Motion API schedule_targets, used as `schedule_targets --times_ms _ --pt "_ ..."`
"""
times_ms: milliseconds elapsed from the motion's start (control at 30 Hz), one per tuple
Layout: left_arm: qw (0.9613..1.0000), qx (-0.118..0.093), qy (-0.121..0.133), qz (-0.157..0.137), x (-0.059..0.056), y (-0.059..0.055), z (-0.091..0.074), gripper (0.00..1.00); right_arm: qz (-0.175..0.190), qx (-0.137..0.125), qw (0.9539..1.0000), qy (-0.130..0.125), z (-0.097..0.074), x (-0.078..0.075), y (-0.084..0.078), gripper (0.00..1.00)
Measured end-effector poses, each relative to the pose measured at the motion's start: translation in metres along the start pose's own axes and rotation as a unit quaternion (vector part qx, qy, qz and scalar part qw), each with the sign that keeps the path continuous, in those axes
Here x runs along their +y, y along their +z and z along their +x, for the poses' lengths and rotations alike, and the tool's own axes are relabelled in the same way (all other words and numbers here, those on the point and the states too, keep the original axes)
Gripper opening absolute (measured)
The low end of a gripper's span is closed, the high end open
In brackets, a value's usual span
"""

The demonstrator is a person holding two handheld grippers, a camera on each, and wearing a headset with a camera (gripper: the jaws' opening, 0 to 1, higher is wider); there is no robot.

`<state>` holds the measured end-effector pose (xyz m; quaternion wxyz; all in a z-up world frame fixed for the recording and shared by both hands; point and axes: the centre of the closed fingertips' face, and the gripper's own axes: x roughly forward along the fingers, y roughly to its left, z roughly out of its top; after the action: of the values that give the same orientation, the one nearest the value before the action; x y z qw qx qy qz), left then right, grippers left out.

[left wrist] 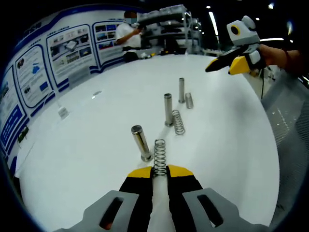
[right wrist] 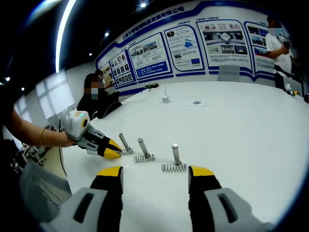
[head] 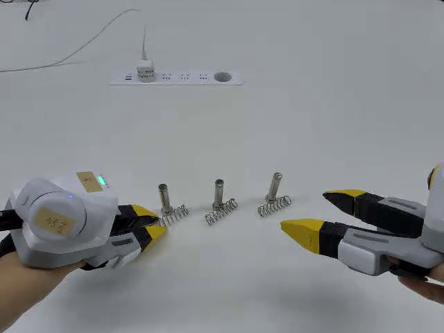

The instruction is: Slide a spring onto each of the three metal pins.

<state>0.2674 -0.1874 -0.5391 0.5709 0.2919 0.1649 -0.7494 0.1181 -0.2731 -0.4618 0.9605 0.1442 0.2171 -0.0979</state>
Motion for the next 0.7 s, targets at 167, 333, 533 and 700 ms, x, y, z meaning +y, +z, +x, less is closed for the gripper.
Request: schedule_targets --times_ms 167,333,533,700 --pt "0.9998 -0.002 -0.003 -0.021 -0.007 -0.002 -0.006 0.1 -0.001 0.0 1.0 0.004 0.0 0.003 0.001 0.55" --pt "0.9979 -0.022 -0.002 -0.061 -0.013 0.001 -0.013 0.1 0.007 -0.007 0.9999 0.008 0.0 0.007 0.004 0.55" --pt "0.9922 -0.064 0.008 -0.107 -0.017 0.015 -0.027 0.1 0.031 -0.028 0.999 0.018 0.0 0.014 0.014 0.51" --pt "0.9847 -0.1 0.016 -0.142 -0.021 0.029 -0.04 0.1 0.04 -0.038 0.9979 0.035 0.002 0.025 0.021 0.49"
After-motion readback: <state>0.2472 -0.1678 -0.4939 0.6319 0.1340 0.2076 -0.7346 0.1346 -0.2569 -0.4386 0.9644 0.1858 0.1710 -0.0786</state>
